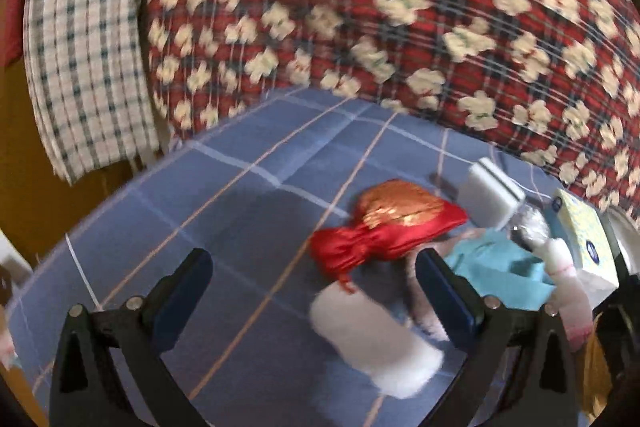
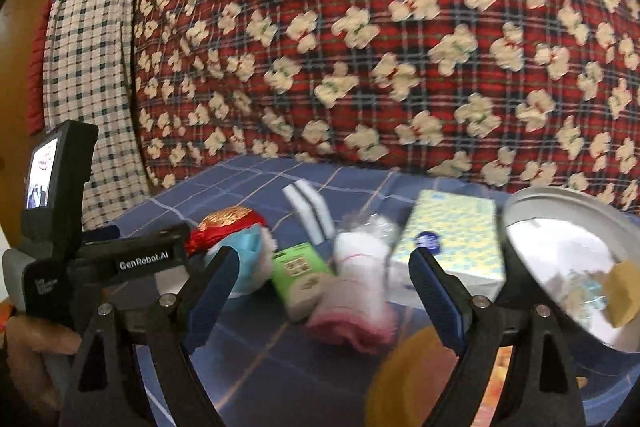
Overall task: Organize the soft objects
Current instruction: 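Move the right tool back to the table and grasp the teal cloth, then lift the teal cloth with the right tool while the left tool grasps the pink puff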
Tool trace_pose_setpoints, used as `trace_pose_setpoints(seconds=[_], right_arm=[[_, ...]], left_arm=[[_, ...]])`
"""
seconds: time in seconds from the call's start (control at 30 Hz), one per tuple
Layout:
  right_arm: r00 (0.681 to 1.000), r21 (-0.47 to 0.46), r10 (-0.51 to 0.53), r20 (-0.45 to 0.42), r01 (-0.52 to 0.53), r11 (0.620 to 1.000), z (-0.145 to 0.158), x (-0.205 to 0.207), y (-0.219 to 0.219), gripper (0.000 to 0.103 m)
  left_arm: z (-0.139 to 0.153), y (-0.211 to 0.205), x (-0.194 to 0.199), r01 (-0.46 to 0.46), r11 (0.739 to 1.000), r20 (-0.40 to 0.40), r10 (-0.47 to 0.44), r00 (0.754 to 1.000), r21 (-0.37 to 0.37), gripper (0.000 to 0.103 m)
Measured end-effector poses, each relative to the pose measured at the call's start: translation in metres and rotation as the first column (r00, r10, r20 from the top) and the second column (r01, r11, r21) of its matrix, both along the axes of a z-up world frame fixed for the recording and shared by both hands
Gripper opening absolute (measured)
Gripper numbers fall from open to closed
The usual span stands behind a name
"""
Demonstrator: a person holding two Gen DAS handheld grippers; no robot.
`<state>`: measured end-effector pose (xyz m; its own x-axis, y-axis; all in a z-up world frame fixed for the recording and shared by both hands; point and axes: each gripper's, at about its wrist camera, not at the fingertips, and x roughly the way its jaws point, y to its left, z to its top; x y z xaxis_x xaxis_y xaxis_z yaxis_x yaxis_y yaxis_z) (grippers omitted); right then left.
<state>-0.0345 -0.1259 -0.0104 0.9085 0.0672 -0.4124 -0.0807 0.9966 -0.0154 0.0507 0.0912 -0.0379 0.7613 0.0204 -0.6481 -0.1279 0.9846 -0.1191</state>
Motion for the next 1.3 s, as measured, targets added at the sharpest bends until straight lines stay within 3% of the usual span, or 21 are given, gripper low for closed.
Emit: trace_pose_setpoints(seconds=[0.2, 0.37, 0.5, 0.63, 0.8, 0.9, 1.0, 1.07, 1.13, 1.3], right_arm=[[0.996, 0.032, 0.061, -0.065, -0.059, 0.998, -0.006, 0.023, 0.021, 0.088], [0.98, 0.047, 0.105, -0.169, -0.098, 0.994, -0.017, 0.058, 0.044, 0.075], [0.957, 0.093, 0.132, -0.258, -0.112, 0.989, -0.027, 0.081, 0.052, 0.04], [0.938, 0.104, 0.178, -0.299, -0.153, 0.983, -0.032, 0.085, 0.056, 0.026], [0.955, 0.124, 0.174, -0.242, -0.148, 0.981, -0.025, 0.071, 0.047, 0.024], [0.976, 0.159, 0.171, -0.131, -0.15, 0.976, -0.005, 0.05, 0.035, 0.024], [0.992, 0.134, 0.122, 0.005, -0.122, 0.984, 0.015, 0.023, 0.023, 0.024], [0.995, 0.109, 0.091, 0.047, -0.095, 0.989, 0.02, 0.015, 0.018, 0.024], [0.993, 0.135, 0.107, 0.046, -0.113, 0.984, 0.022, 0.014, 0.011, 0.024], [0.982, 0.275, 0.19, 0.004, -0.184, 0.944, 0.019, 0.018, -0.001, 0.024]], left_arm=[[-0.003, 0.016, -0.001, -0.054, 0.997, -0.009, 0.054, 0.999, -0.056, 0.103], [-0.003, 0.022, 0.0, -0.08, 0.995, -0.005, 0.08, 0.997, -0.051, 0.102], [-0.005, 0.028, 0.002, -0.096, 0.993, -0.02, 0.095, 0.995, -0.069, 0.103], [-0.007, 0.027, 0.003, -0.08, 0.993, -0.036, 0.077, 0.996, -0.087, 0.102], [-0.007, 0.023, 0.001, -0.037, 0.991, -0.031, 0.034, 0.999, -0.127, 0.101], [-0.008, 0.016, 0.001, 0.002, 0.991, -0.042, -0.007, 0.999, -0.133, 0.095], [-0.013, 0.008, 0.002, 0.025, 0.994, -0.074, -0.033, 0.997, -0.105, 0.088], [-0.018, 0.006, 0.003, 0.042, 0.99, -0.102, -0.055, 0.993, -0.134, 0.088], [-0.024, 0.005, 0.006, 0.04, 0.987, -0.14, -0.063, 0.988, -0.156, 0.086], [-0.023, -0.003, 0.004, 0.036, 0.993, -0.149, -0.053, 0.987, -0.11, 0.086]])
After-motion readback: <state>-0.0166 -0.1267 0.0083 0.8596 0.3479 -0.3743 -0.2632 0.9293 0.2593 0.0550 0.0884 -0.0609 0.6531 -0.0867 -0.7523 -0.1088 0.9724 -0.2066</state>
